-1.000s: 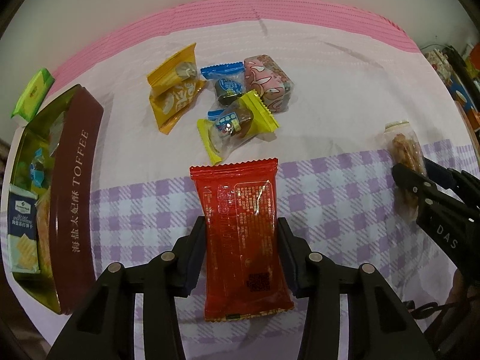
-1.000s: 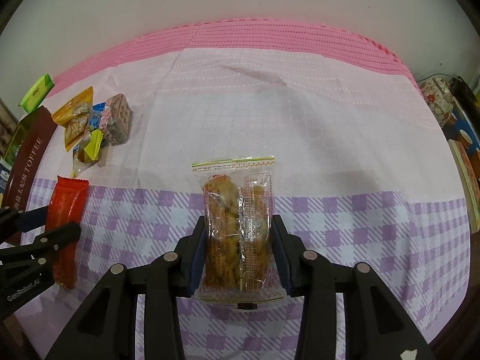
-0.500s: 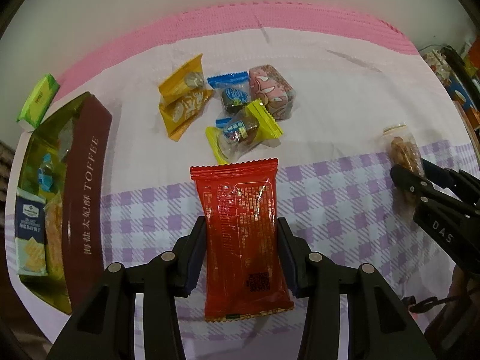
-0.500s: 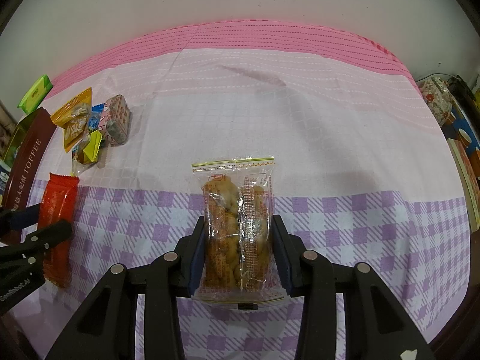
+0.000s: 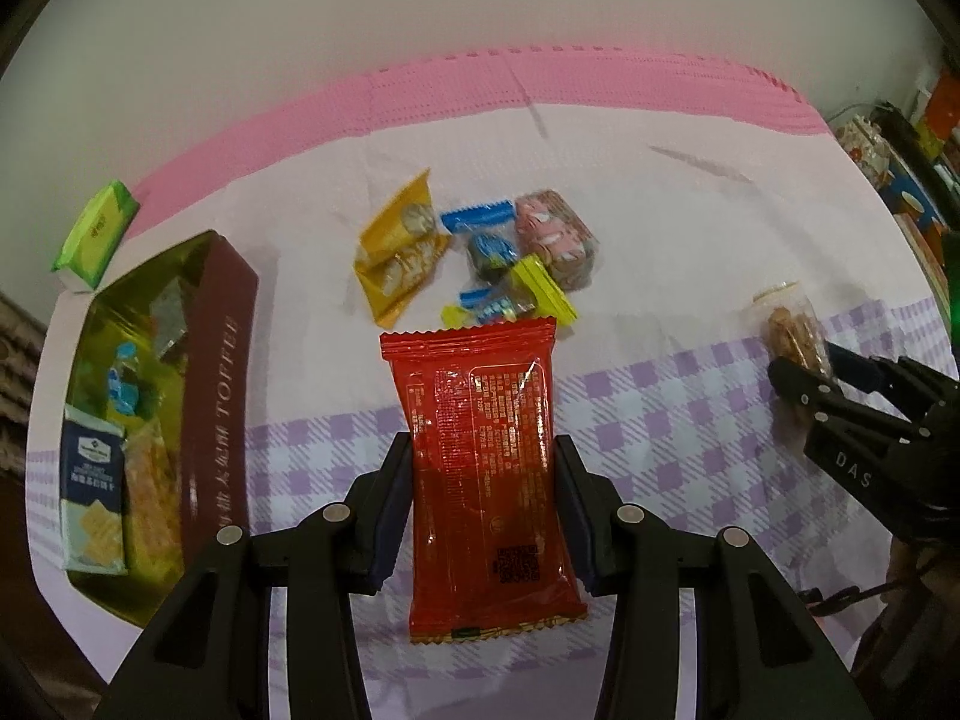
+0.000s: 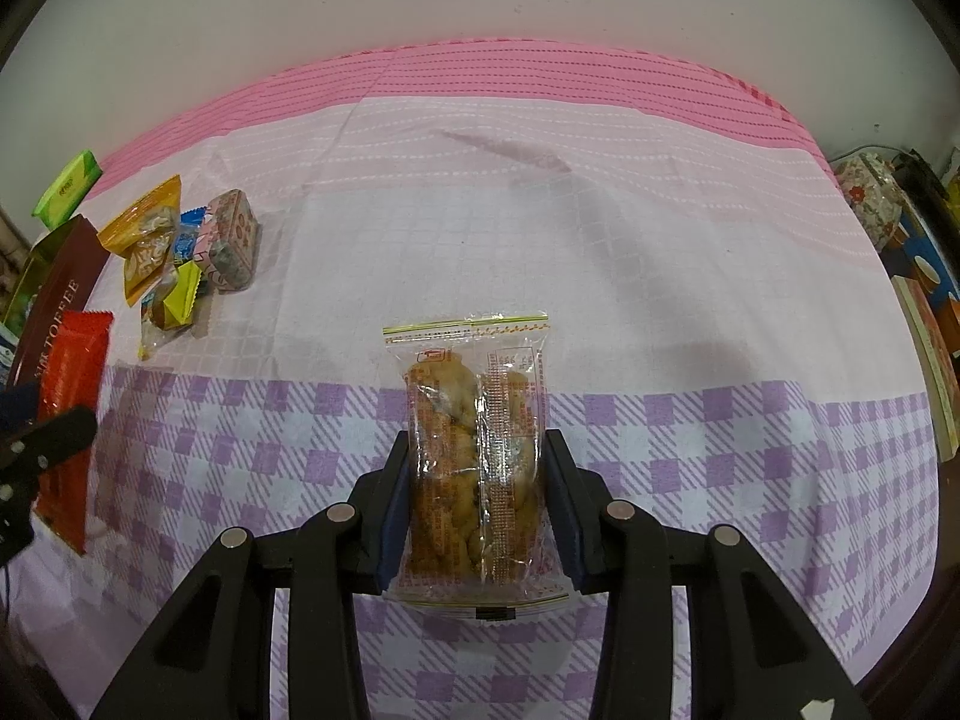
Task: Organize snacks
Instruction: 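Carry the red pack into the tin with the left gripper and release, then lower the clear pastry bag into the tin with the right gripper and release, then move the right gripper back over the snacks and grasp the pink wrapped candy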
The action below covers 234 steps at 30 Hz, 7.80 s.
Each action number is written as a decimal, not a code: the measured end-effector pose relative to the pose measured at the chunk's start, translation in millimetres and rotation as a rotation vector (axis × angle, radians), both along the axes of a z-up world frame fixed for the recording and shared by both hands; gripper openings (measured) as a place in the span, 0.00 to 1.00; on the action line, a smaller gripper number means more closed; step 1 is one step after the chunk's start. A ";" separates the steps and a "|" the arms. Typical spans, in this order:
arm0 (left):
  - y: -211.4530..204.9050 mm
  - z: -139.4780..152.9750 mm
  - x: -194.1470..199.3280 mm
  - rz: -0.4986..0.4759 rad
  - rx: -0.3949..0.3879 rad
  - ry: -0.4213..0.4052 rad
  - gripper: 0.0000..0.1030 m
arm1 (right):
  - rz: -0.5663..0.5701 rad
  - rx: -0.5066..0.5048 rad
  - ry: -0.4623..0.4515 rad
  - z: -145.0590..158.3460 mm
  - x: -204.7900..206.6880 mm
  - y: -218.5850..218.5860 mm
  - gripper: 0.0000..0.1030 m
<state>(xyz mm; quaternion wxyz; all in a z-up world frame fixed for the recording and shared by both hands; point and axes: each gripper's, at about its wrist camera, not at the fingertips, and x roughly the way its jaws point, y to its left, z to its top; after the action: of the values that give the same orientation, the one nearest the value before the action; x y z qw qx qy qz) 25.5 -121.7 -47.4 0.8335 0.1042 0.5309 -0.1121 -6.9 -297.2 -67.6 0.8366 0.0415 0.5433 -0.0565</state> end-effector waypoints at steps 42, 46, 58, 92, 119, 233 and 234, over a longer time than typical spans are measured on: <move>218.6 -3.4 55.2 0.230 0.194 0.014 0.44 | -0.050 -0.011 0.023 -1.6 3.8 2.5 0.38; 224.0 -11.4 53.8 0.221 0.190 0.042 0.44 | -0.052 -0.011 0.024 -1.5 3.7 2.8 0.38; 229.9 -10.8 43.8 0.197 0.208 0.030 0.44 | -0.055 -0.013 0.025 -1.2 5.1 3.0 0.38; 258.6 19.9 26.4 0.296 -0.001 -0.036 0.58 | 0.040 0.081 -0.026 31.6 18.7 76.9 0.36; 333.2 36.1 -22.3 0.541 0.063 -0.152 0.59 | 0.453 0.222 -0.033 63.8 63.0 313.9 0.36; 99.5 38.5 58.4 0.000 -0.060 -0.175 0.64 | 0.015 -0.018 -0.193 -4.2 81.3 24.1 0.22; 91.7 35.0 62.6 -0.020 -0.071 -0.170 0.64 | 0.005 -0.021 -0.196 -4.8 79.8 20.0 0.22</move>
<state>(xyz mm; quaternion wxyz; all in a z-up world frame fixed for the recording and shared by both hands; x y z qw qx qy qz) 88.0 -30.0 -12.4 0.8775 0.0890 0.4530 -0.1298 72.8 -277.2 -72.4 0.8862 0.0370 0.4585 -0.0559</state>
